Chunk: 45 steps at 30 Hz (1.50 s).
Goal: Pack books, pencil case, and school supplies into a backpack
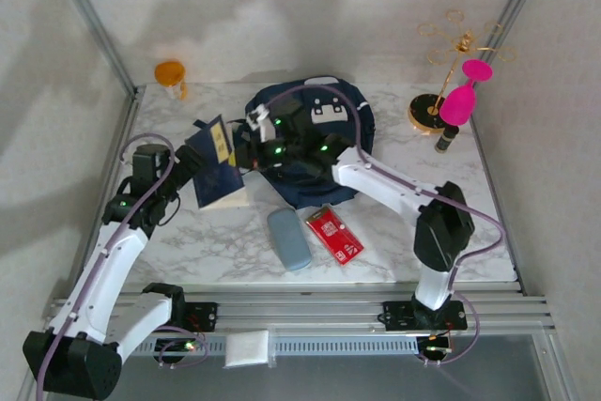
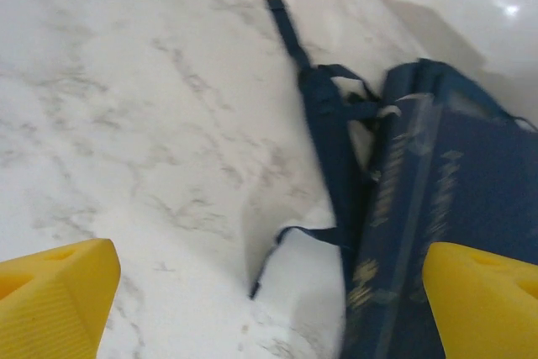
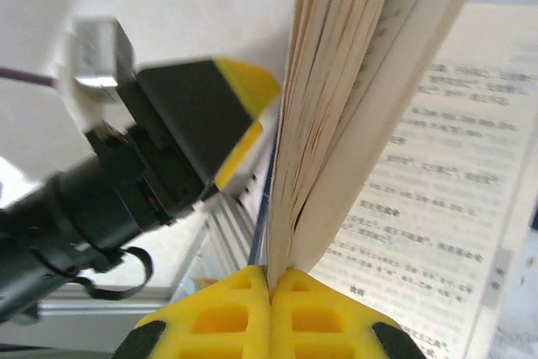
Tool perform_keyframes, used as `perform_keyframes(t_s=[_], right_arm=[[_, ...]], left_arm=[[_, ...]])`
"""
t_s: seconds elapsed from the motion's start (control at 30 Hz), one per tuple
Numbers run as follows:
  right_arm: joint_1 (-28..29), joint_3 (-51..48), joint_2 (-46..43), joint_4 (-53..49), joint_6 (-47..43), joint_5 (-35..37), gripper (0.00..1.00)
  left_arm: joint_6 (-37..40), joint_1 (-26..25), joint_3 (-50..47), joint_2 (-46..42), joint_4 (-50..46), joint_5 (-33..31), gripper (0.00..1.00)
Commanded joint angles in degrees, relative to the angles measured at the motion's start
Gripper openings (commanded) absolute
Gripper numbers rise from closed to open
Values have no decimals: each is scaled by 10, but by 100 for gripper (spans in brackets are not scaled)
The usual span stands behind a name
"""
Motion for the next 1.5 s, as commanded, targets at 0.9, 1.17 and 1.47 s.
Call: perform_keyframes(t_s=[0.9,1.17,1.47], right_arm=[[-156,-165,-105,152,45,-213,0],[-170,-191,-110,115,19,-205,46],[-196,-268,-148,267,124,-298,94]], left_arm=[[-146,-122,-61,49,442,343,31],[-165,-131,-54,59,484,341,0],[-164,-195,-14,126,515,323,0]])
